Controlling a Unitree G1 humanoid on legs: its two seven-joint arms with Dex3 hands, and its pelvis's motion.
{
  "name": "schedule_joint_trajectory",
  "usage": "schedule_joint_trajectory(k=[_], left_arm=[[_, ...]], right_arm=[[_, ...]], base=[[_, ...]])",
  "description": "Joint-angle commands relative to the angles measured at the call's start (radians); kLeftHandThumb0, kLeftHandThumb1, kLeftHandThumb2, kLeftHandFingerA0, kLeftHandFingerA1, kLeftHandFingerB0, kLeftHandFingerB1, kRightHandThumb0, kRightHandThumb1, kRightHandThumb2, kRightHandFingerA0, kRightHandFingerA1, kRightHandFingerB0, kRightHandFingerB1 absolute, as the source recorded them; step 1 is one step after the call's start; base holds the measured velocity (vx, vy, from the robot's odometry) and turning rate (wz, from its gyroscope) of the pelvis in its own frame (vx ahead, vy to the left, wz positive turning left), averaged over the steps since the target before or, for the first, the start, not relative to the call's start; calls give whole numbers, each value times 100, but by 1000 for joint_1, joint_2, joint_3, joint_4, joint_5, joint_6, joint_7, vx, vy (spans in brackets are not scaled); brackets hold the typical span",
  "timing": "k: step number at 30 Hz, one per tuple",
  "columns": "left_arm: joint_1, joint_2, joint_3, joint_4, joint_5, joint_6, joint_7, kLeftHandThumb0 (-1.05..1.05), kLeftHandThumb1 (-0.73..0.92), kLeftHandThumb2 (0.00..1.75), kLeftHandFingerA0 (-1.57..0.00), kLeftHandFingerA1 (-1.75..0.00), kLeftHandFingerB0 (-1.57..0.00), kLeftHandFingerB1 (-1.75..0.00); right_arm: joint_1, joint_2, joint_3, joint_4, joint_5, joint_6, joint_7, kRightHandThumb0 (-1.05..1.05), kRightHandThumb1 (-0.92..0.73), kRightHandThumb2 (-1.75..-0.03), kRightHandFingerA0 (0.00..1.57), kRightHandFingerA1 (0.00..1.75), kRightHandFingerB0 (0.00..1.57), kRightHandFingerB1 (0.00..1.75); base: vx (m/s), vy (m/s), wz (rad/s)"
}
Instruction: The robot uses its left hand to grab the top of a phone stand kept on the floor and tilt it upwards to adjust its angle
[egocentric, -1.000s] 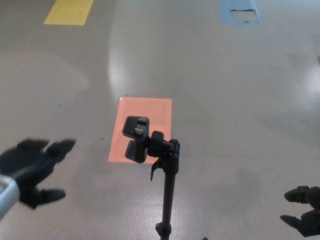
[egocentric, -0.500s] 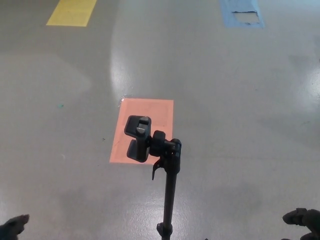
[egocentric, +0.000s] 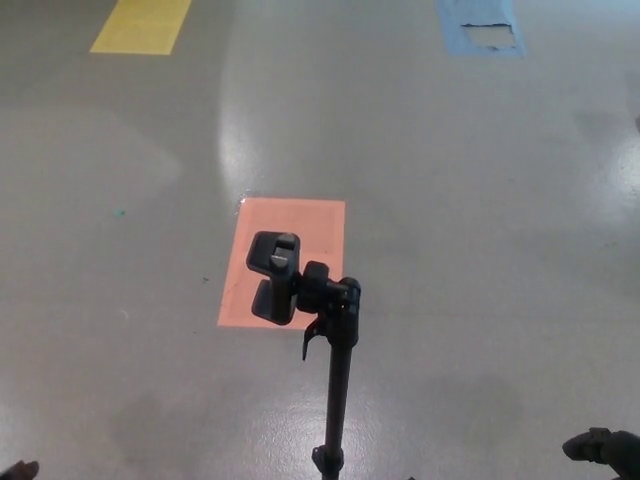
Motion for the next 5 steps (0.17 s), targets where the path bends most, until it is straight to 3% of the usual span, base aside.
schedule_joint_trajectory(k=[1,5], left_arm=[[-7,2,35,6,-96,11,-105,-84,71,103,-7,-30,-7,-18],[-22,3,27,3,-96,13,-114,-84,72,103,-8,-33,-7,-18]], right_arm=[[-12,-4,2,2,-7,1,-7,-33,-50,-102,3,50,0,46],[-30,-9,8,2,-16,5,-12,-33,-50,-102,2,50,0,46]], base=[[0,0,0],[0,0,0]])
